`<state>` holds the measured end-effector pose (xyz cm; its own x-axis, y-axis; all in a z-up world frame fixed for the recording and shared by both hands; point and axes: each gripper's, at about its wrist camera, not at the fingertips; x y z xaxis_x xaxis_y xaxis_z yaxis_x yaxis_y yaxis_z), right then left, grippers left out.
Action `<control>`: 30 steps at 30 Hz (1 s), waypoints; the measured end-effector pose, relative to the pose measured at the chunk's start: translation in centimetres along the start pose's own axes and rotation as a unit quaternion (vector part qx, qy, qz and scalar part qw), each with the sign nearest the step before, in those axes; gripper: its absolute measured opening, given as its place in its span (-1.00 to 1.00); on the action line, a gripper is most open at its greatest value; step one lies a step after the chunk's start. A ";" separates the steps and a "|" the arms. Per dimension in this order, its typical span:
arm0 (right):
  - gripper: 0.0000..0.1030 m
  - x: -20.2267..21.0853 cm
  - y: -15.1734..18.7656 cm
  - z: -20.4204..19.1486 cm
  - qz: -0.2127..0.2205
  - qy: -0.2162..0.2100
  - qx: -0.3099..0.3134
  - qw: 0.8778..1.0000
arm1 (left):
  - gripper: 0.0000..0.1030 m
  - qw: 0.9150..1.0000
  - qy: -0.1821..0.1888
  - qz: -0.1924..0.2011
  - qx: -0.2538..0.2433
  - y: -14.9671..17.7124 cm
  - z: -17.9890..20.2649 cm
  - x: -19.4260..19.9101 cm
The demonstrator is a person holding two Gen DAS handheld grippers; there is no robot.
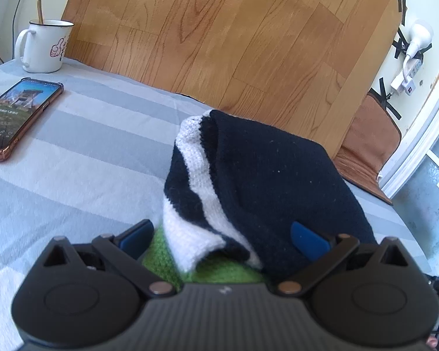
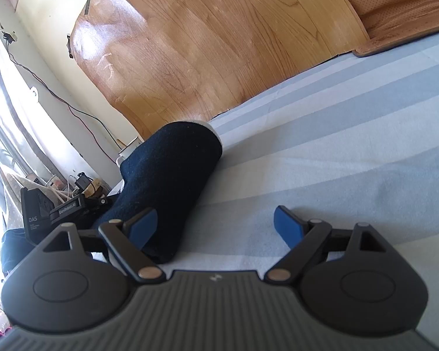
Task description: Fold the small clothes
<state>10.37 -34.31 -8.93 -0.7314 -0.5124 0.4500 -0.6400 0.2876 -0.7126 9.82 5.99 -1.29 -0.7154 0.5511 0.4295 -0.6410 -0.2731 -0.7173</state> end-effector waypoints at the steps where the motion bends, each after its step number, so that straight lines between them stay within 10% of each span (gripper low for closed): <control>1: 0.73 0.0 0.0 0.0 0.000 0.000 0.000 1.000 | 1.00 1.000 0.000 0.000 0.000 0.0 0.0 0.0; 30: 0.73 0.0 0.0 0.1 0.003 0.000 0.000 1.000 | 1.00 1.000 0.002 0.007 -0.001 0.3 0.1 0.1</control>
<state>10.35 -34.37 -8.97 -0.7346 -0.5109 0.4465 -0.6362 0.2899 -0.7150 9.60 5.90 -1.42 -0.7236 0.5499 0.4171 -0.6300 -0.2794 -0.7246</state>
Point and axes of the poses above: each gripper's, at about its wrist camera, not at the fingertips, and x roughly against the way its jaws point, z to its right, y to its underside, and after that the axes turned 14 degrees about y, right-handed
